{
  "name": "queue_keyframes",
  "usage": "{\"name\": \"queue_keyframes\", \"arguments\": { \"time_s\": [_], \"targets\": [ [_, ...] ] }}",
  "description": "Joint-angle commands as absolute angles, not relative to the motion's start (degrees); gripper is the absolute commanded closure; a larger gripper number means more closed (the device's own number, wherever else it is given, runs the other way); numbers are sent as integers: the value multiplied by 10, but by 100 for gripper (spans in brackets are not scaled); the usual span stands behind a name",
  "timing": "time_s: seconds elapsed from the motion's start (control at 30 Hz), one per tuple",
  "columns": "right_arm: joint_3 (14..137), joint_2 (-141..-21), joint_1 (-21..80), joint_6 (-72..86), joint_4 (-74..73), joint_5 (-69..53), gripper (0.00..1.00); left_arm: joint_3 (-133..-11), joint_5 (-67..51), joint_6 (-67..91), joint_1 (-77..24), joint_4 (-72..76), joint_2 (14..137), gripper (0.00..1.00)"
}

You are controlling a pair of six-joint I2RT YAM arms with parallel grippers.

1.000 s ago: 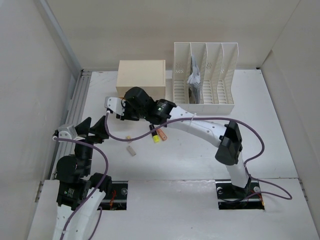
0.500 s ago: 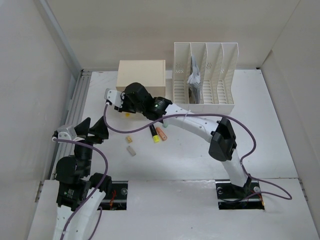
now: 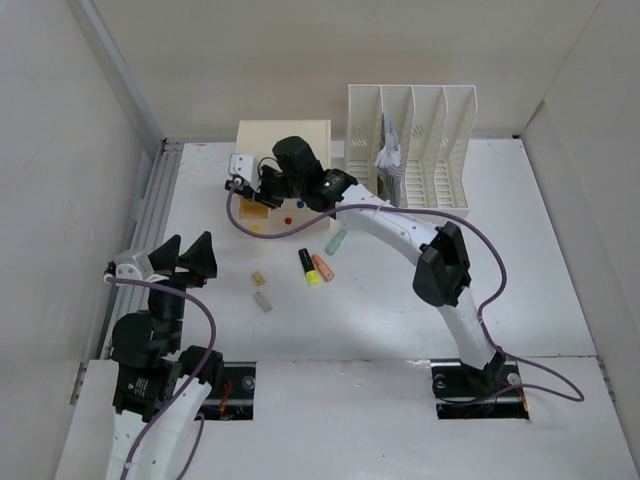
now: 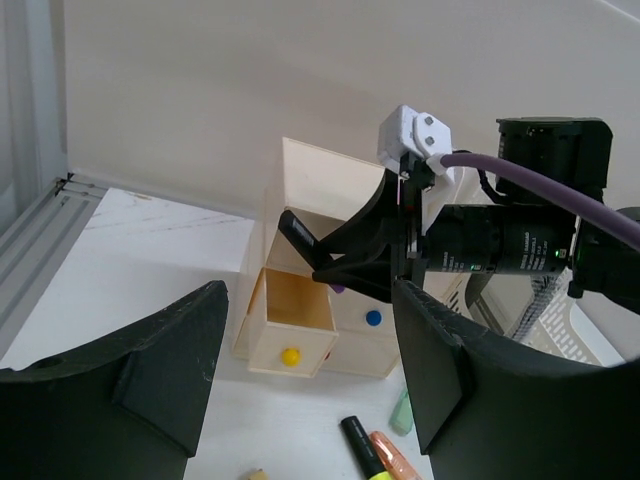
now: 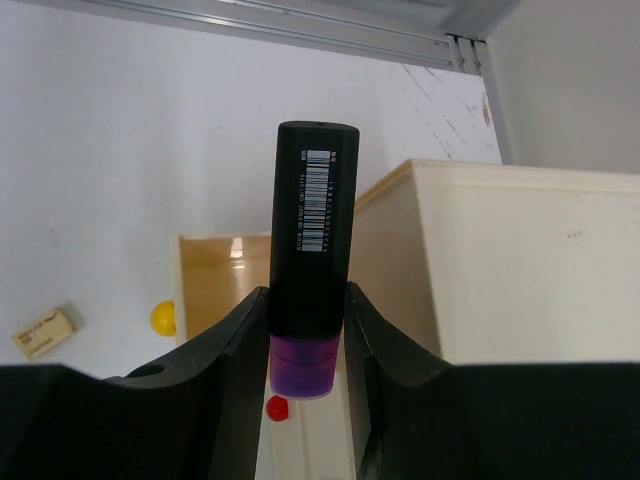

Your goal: Organize the desk

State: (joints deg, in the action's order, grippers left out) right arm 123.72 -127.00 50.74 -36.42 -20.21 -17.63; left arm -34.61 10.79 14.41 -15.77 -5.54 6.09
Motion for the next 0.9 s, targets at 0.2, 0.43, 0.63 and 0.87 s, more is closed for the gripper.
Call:
{"name": "queue_keyframes", "arguments": {
  "time_s": [0.2,0.43,0.63,0.87],
  "targets": [
    [1292,-1293,476,-366,-225,-352,91,-354,127,139,-161,-33,65,36],
    [1287,-1293,476,-391,-242,-376,89,-354,127,139,-161,-33,65,36],
    [1287,-1298,482,-391,-236,-327,89,-354,127,139,-161,-33,65,36],
    [1293,-1316,500,-396,-230,-291,89,-354,127,139,-161,-33,65,36]
  ]
}}
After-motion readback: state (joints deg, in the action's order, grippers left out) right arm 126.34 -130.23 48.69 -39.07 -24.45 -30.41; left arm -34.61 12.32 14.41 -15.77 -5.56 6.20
